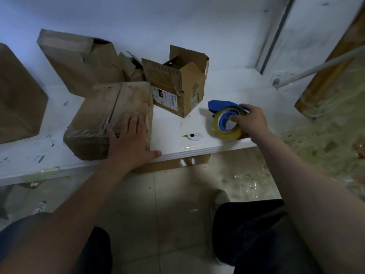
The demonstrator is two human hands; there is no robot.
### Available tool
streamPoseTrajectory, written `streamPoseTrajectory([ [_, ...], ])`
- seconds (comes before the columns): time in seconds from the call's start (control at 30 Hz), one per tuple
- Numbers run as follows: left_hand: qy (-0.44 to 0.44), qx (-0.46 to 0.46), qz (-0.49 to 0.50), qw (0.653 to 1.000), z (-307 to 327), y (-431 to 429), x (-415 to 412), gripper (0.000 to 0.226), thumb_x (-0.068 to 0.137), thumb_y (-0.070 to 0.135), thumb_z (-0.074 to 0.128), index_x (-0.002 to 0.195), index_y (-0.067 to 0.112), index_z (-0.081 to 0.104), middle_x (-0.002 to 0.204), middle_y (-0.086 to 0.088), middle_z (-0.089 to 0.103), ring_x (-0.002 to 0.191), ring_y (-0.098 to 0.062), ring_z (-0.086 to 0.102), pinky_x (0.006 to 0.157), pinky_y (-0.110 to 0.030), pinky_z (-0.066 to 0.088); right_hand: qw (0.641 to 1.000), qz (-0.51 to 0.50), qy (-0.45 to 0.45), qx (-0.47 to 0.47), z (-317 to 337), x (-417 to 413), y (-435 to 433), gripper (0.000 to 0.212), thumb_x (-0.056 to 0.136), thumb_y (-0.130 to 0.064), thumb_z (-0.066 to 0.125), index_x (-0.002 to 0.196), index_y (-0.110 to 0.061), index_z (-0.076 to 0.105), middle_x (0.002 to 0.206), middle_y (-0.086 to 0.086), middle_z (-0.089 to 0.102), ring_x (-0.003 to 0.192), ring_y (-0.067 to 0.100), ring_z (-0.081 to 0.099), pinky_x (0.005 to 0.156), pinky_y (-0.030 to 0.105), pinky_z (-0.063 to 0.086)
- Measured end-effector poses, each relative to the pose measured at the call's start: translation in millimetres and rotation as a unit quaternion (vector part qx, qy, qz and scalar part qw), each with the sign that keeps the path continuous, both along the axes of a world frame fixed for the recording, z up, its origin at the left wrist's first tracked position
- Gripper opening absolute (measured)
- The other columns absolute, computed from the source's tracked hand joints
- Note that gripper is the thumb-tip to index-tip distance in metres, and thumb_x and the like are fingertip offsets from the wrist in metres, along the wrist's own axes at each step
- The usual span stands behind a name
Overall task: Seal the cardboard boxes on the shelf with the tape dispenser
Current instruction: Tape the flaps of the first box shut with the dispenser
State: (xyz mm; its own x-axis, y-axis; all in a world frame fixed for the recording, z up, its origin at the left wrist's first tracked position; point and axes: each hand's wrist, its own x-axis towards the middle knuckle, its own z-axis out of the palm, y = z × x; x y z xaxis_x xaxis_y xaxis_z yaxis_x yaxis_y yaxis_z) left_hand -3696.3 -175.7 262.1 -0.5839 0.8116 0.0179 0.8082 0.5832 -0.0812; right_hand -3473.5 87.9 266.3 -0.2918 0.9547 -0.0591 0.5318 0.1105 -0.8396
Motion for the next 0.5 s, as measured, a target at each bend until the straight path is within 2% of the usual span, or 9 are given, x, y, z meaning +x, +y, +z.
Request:
streamPoseTrajectory([
  [0.17,0.023,0.003,0.003,1.000,-4.7,4.3,1.8,0.129,0.073,0.083,0.057,0.157,0.013,-0.011,0.167,-0.006,-0.011,0.154,-0.026,-0.010,0.114,-0.071,0.001,0.995,-0.041,0.034,-0.084,-19.9,-7.4,4.8,0.063,0.077,-0.027,0.086,0.134,-0.019,0.060,0.130,0.008,0.062,0.111,0.028,0.062,0.098,0.047,0.054],
  [0.27,0.021,-0.001,0.001,1.000,-3.9,5.4,1.2,0.128,0.075,0.082,0.057,0.157,0.013,-0.013,0.167,-0.007,-0.012,0.154,-0.026,-0.011,0.114,-0.071,0.002,0.996,0.000,-0.046,-0.072,-12.6,-8.3,2.7,0.065,0.082,-0.025,0.083,0.138,-0.016,0.052,0.139,0.011,0.043,0.102,0.024,0.053,0.093,0.034,0.050],
  [0.37,0.015,-0.010,0.002,1.000,-2.6,5.3,1.8,0.127,0.076,0.080,0.057,0.157,0.012,-0.015,0.167,-0.007,-0.015,0.154,-0.026,-0.013,0.114,-0.071,0.001,0.988,0.041,-0.133,-0.063,-2.4,-6.5,-4.2,0.072,0.086,-0.030,0.079,0.143,-0.013,0.039,0.142,0.014,0.027,0.097,0.026,0.047,0.093,0.037,0.049],
  [0.43,0.007,-0.014,0.001,1.000,-1.1,5.3,3.0,0.128,0.077,0.077,0.060,0.156,0.011,-0.015,0.167,-0.007,-0.015,0.153,-0.026,-0.014,0.114,-0.071,0.001,0.982,0.062,-0.175,-0.043,1.8,-6.0,-11.6,0.075,0.086,-0.037,0.077,0.144,-0.013,0.036,0.142,0.015,0.026,0.101,0.029,0.049,0.095,0.039,0.048],
  [0.5,-0.002,-0.017,0.001,1.000,0.7,4.9,2.6,0.128,0.077,0.075,0.063,0.156,0.012,-0.016,0.166,-0.006,-0.016,0.153,-0.026,-0.015,0.116,-0.072,0.003,0.972,0.088,-0.219,-0.015,2.7,-6.3,-19.3,0.086,0.085,-0.042,0.076,0.151,-0.018,0.027,0.147,0.017,0.023,0.117,0.039,0.050,0.102,0.042,0.044],
])
